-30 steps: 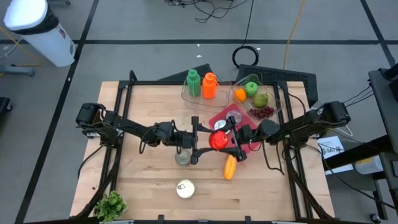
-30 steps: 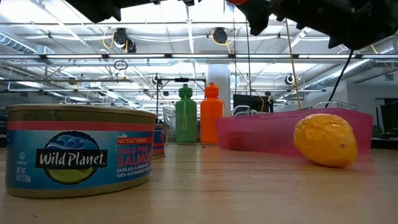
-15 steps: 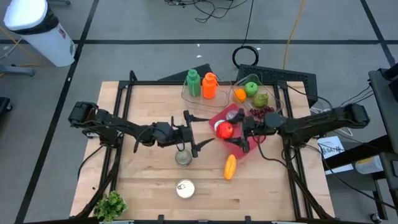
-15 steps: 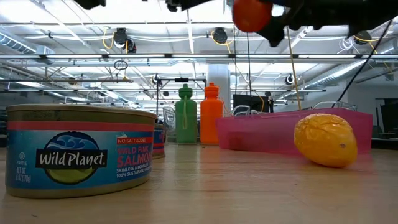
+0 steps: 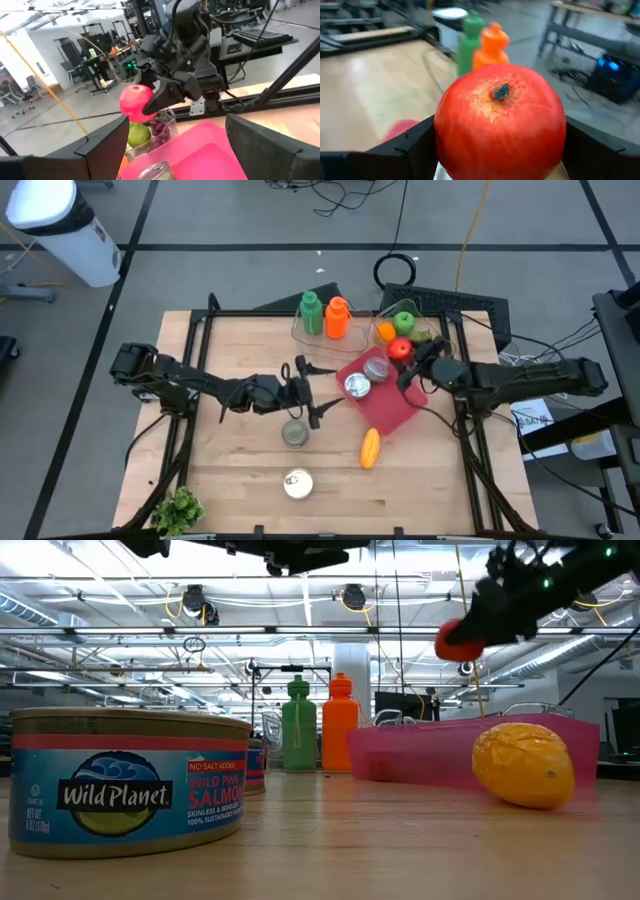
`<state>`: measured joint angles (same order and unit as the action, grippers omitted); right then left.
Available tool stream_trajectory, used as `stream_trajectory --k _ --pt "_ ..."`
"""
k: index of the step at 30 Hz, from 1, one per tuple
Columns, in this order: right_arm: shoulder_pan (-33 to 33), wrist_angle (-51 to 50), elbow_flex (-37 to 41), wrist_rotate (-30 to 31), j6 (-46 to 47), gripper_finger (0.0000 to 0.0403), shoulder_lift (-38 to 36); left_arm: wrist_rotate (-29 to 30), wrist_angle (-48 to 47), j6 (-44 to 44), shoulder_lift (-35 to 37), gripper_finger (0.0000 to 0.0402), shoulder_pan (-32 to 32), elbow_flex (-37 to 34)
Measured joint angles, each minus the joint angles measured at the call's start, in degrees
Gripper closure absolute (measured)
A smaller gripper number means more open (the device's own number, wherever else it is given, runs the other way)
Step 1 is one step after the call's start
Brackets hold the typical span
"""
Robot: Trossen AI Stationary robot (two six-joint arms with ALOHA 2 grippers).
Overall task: Pick & Place Food Item
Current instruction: Put the red apple into the right transparent bin
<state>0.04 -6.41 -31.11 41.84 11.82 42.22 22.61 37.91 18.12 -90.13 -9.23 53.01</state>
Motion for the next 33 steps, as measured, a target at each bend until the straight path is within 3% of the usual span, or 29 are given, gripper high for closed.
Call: stream_trajectory --k 6,13,18,26,33 --pt "-9.78 0.23 6.57 -0.43 2.45 0.0087 -1.47 -0.67 -0.41 -2.45 -0.02 0.0065 1.00 0.00" --pt "-23.26 6.27 12.16 -17.44 2.57 0.0087 -1.23 -4.72 -0.46 -2.15 -0.02 0.0077 0.96 0.00" --pt "-29.63 10.32 15.71 -23.47 2.51 0.0088 -1.08 -4.76 -0.39 -2.17 -0.02 0.0074 1.34 0.00" --pt "-35.69 16.56 19.59 -31.48 2.58 0.0088 -1.08 -5.24 -0.41 -3.66 -0.02 0.0079 2.11 0.00" --pt "-36.24 16.58 19.60 -32.95 2.08 0.0088 0.25 -7.64 -0.41 -3.65 -0.02 0.0089 2.18 0.00"
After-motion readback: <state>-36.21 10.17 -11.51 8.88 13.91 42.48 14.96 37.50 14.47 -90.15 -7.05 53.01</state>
